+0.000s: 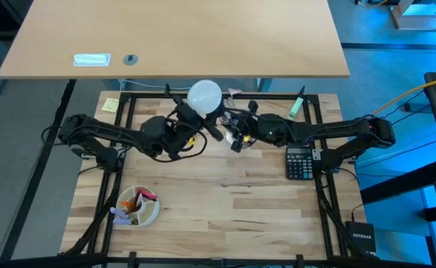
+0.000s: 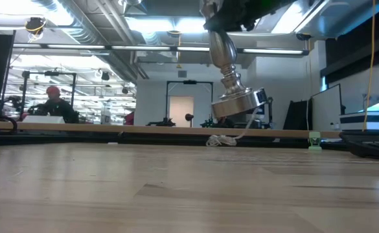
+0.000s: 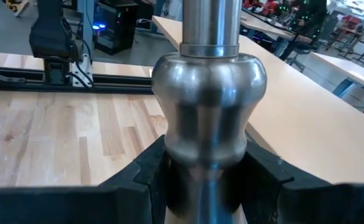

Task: Screw lightbulb
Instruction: Insert the lightbulb into the silver lamp

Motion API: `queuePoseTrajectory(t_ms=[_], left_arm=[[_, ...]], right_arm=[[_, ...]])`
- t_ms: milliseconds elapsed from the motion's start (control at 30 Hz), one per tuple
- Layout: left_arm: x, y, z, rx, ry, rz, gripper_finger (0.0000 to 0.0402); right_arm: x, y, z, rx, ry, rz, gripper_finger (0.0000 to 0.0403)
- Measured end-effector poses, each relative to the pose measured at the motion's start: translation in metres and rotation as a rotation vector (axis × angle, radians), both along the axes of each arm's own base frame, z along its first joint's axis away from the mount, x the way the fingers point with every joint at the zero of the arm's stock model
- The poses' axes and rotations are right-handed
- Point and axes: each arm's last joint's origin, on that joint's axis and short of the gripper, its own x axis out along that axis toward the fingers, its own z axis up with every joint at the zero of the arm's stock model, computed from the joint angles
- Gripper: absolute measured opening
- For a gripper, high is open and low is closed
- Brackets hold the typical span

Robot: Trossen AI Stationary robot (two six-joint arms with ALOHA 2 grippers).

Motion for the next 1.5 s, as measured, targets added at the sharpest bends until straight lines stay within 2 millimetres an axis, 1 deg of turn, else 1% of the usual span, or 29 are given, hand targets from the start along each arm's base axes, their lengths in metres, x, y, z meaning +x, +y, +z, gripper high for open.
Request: queuePoseTrajectory(t_ms=[200,367,567,733,867,1000,1100,1200,1333,1500], left_arm=[[0.002,-0.009,-0.001,0.069,0.058,-0.109,0.0134],[0.001,-0.021,-0.002,0.104,0.104,-0.202,0.0134],[-0.005,-0.032,0.001,0.116,0.113,-0.403,0.0133],[-0.010,-0.035,0.003,0.147,0.146,-0.583,0.0131],[-0.008,-0.036,0.001,0.212,0.177,-0.739,0.0131],[-0.006,-0.033,-0.002,0.272,0.213,-0.868,0.0131],[-0.005,-0.028,-0.004,0.291,0.222,-0.933,0.0131],[-0.004,-0.024,-0.004,0.293,0.217,-0.947,0.0131],[-0.004,-0.021,-0.004,0.271,0.209,-0.934,0.0133],[-0.002,-0.020,-0.007,0.224,0.213,-0.865,0.0186]], right_arm=[[0.001,0.003,0.000,0.025,-0.009,0.101,0.0144],[-0.001,0.008,0.003,0.060,-0.018,0.284,0.0142],[-0.006,0.015,0.009,0.094,-0.035,0.524,0.0140],[-0.009,0.019,0.011,0.123,-0.036,0.681,0.0140],[-0.010,0.022,0.010,0.139,-0.028,0.785,0.0140],[-0.010,0.024,0.009,0.148,-0.022,0.840,0.0140],[-0.011,0.025,0.009,0.163,-0.022,0.874,0.0140],[-0.011,0.025,0.009,0.164,-0.020,0.871,0.0140],[-0.010,0.024,0.008,0.159,-0.006,0.824,0.0140],[-0.010,0.023,0.009,0.120,-0.003,0.764,0.0140]])
